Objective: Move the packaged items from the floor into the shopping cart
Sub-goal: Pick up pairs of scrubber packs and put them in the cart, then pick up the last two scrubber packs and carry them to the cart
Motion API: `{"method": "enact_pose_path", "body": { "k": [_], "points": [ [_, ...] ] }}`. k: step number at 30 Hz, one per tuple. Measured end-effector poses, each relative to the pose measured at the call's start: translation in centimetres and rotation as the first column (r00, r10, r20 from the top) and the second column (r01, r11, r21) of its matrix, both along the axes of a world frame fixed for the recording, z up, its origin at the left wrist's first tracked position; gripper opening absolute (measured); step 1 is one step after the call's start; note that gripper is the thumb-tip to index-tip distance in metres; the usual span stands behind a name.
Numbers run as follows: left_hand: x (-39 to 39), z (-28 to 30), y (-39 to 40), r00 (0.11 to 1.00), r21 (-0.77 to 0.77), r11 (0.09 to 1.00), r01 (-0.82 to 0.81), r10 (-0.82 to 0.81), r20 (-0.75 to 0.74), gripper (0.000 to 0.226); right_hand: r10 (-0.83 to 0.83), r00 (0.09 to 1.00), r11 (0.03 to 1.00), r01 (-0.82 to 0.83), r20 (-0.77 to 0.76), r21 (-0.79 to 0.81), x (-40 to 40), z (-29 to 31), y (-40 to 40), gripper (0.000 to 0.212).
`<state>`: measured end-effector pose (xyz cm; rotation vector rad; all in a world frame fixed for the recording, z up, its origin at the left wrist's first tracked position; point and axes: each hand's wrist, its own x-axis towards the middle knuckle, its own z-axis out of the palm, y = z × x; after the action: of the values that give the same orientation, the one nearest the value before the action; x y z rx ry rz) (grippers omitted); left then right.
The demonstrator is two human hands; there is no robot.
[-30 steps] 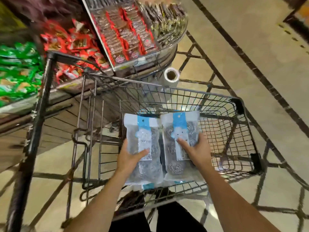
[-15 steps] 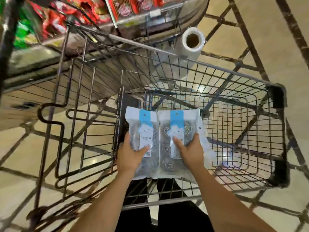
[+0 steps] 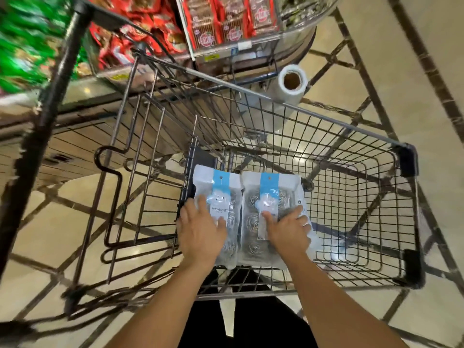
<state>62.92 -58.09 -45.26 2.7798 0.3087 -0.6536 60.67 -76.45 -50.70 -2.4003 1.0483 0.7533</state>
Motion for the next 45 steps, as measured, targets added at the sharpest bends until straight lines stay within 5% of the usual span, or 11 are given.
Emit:
{"method": "enact_pose_path", "body": {
  "k": [3,6,12,18,26,32,45],
  "points": [
    [0.7,2.9,0.8,0.98,0.06,0.981,0.187,-0.191,0.063,0.062,0.088,0.992,0.996,-0.089,0.086,0.012,0.7,2.9,-0.8,0.096],
    [1.5,7.1,2.0,0.946,0.137,0.954,0.266,-0.286,0.152,0.059,0.346,0.908,0.938,-0.335,0.236,-0.085,1.9,7.0,-1.4,0.079],
    [3.3,16.8,6.1,0.857,0.304,0.935,0.182,-0.303,0.418,0.059,0.66,0.566,0.736,-0.62,0.495,-0.273,8.1,17.6,0.5,0.06],
    [2.2,26.7,12.9,0.772,0.316,0.946,-0.075,-0.145,0.618,0.062,0.776,0.193,0.554,-0.664,0.601,-0.502,11.3,29.5,7.8,0.067],
    [-7.2,35.3,26.6,0.641,0.306,0.887,-0.345,-0.015,0.767,0.061,0.761,-0.189,0.392,-0.629,0.62,-0.672,9.4,39.1,24.3,0.062],
    [-17.6,38.2,39.2,0.63,0.352,0.742,-0.57,0.121,0.767,0.063,0.655,-0.434,0.267,-0.633,0.619,-0.726,2.9,42.9,41.1,0.059],
    [-38.0,38.9,60.1,0.492,0.324,0.436,-0.839,0.357,0.794,0.062,0.416,-0.705,-0.004,-0.633,0.574,-0.774,-12.9,44.1,70.7,0.054]
  ]
}}
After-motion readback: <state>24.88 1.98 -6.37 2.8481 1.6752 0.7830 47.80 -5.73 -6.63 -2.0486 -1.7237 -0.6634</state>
